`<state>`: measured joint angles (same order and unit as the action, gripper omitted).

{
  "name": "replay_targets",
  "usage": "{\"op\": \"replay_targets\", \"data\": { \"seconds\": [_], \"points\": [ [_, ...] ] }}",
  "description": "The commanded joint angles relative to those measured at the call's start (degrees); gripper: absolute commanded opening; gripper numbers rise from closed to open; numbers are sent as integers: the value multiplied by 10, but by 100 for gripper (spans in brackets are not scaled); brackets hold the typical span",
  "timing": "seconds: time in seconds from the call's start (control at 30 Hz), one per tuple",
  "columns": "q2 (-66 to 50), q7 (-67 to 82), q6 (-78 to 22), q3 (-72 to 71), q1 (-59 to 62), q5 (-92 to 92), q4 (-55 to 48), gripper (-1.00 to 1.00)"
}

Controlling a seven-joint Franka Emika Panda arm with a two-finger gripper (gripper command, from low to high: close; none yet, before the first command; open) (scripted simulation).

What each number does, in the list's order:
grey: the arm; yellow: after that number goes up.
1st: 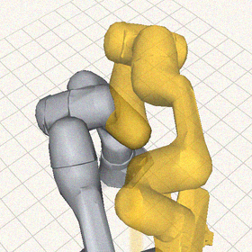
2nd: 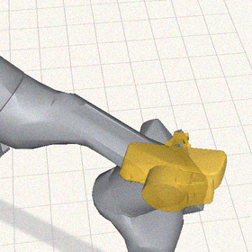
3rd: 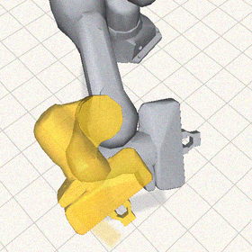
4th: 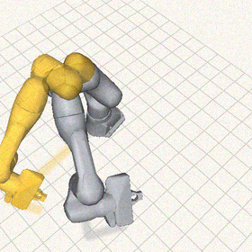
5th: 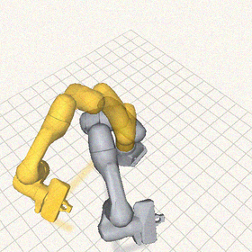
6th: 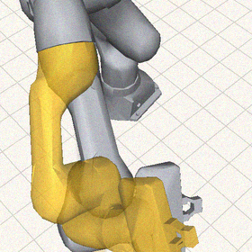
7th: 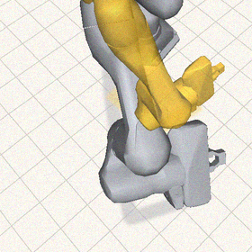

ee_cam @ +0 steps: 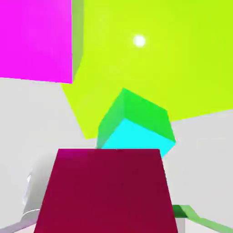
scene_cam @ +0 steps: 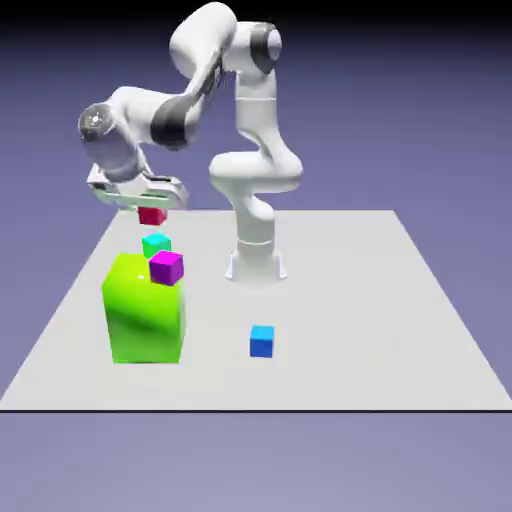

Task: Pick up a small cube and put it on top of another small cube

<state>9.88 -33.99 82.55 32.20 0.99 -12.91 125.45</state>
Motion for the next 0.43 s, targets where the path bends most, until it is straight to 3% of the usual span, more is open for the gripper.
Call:
{"op": "replay_targets", "data": {
  "seconds": [0.0,0.13,0.17,0.4],
  "points": [
    [3,-2,18,2,2,-4,21,-100],
    [13,-10,75,7,7,-14,86,-100],
    [13,-10,75,7,7,-14,86,100],
    [-3,2,-18,-2,-2,2,-21,100]
  ]
}}
